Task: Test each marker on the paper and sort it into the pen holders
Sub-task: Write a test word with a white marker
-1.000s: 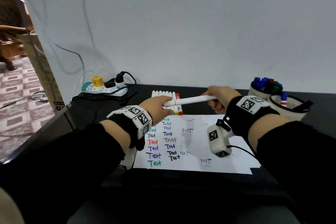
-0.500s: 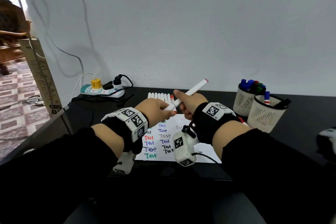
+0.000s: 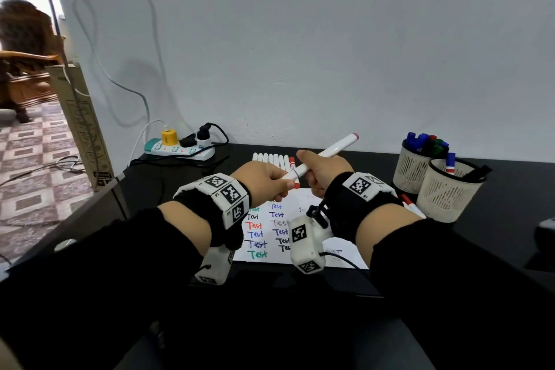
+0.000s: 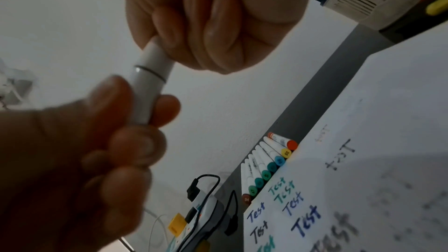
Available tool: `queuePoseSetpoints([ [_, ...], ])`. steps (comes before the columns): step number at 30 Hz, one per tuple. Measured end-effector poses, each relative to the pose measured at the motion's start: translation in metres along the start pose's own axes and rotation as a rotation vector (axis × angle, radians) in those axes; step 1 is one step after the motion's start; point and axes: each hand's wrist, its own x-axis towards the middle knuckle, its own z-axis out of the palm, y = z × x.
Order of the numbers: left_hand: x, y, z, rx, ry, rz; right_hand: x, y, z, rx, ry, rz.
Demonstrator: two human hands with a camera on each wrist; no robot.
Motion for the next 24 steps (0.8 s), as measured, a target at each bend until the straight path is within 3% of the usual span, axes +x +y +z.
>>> queuePoseSetpoints([
  [3,-0.001,-0.002,0.0,0.013,0.023,0.002,0.001,0.001,0.002,0.001,0.015,0.019],
  [11,-0.004,-0.006,-0.008,-0.168,-0.084,-0.049,0.006,0.013,0.008,0.136,-0.078,-0.036],
  [16,-0.007,-0.019,-0.012,0.132,0.034,-0.054,0.008,0.012,-0.005,0.047,0.053,0.077],
  [19,-0.011,-0.031,-0.018,0.14,0.078,-0.102,0.012,0.012,-0.019,0.127,0.07,0.102],
  [24,-0.012,-0.04,-0.01,0.24,0.058,-0.156,0.01,0.024,-0.012,0.012,0.081,0.129],
])
